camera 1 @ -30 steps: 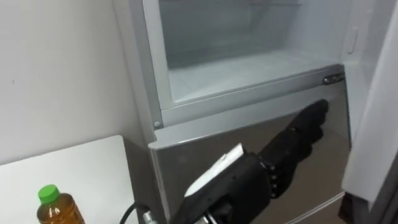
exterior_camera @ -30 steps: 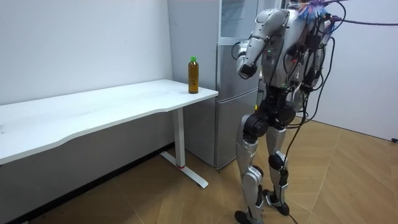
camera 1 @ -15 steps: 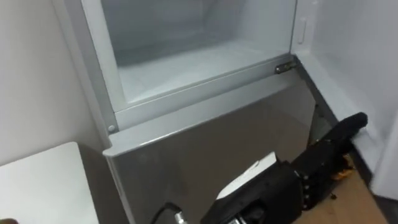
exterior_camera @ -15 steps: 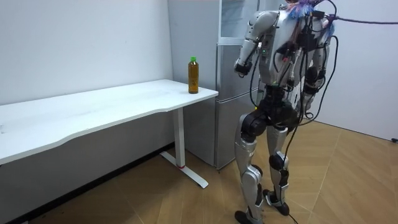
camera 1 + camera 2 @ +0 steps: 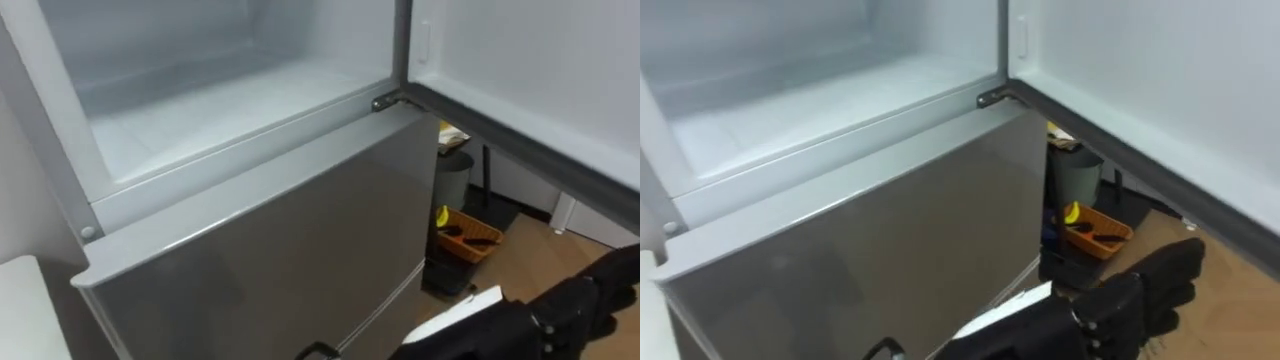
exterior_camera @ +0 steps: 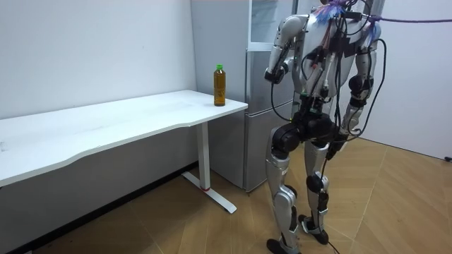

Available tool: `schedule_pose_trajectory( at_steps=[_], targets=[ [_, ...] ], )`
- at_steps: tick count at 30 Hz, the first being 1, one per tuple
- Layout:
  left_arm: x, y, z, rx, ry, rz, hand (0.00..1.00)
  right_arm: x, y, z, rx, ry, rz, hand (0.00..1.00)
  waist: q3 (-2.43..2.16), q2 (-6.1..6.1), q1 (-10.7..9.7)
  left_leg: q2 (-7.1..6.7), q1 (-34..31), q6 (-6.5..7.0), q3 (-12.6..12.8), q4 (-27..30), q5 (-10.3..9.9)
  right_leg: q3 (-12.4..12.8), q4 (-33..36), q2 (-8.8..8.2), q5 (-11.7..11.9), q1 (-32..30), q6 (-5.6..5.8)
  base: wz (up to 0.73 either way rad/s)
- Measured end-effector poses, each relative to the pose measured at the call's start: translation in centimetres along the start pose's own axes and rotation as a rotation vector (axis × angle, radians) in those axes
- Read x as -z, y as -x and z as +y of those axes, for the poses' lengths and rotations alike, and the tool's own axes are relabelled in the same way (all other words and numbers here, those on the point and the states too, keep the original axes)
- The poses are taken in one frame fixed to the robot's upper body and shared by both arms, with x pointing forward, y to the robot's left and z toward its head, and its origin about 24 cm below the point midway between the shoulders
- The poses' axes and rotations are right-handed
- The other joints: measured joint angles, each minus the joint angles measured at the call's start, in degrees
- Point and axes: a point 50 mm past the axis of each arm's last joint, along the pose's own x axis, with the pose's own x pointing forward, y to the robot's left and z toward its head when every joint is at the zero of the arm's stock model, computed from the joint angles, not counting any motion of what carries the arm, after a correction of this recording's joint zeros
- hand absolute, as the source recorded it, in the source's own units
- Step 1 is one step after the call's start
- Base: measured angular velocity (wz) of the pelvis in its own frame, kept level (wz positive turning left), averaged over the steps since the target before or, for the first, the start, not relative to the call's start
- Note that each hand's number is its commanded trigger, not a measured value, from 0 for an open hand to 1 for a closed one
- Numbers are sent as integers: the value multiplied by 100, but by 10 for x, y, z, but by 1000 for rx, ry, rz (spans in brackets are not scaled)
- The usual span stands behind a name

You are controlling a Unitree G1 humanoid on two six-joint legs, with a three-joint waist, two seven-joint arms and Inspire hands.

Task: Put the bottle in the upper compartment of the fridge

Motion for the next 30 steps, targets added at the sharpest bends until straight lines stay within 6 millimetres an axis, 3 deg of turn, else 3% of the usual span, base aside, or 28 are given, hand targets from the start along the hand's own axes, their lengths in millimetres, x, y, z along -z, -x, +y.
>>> schedule_pose_trajectory(
  at_steps=[8,13,17,23,30],
  targets=[
    [11,-8,-2,33,17,51,0,-4,0,-1,-3,-21,-10,0,10,176,-110,38,-70,-21,-125,1,-12,-17,2,51,27,-32,-40,-2],
    [11,-8,-1,28,9,55,0,-4,0,-2,5,-18,-9,0,21,176,-94,39,-90,-22,-176,6,-13,-73,2,45,28,-15,-41,7],
    [7,-4,6,-4,-10,45,0,-2,-1,2,6,-19,-9,0,47,140,-39,34,-122,-22,-356,0,-12,-254,3,27,27,42,-41,25],
    [-11,1,24,-149,-109,8,0,-3,-1,4,20,1,-7,0,51,112,321,16,-311,-69,-661,20,15,-638,10,-30,27,-29,-40,30],
    [-65,21,32,-320,-271,-187,0,5,0,4,15,9,13,0,26,-1,1034,-11,-306,-107,-1006,5,53,-1040,-25,-73,13,166,-54,26]
  ],
)
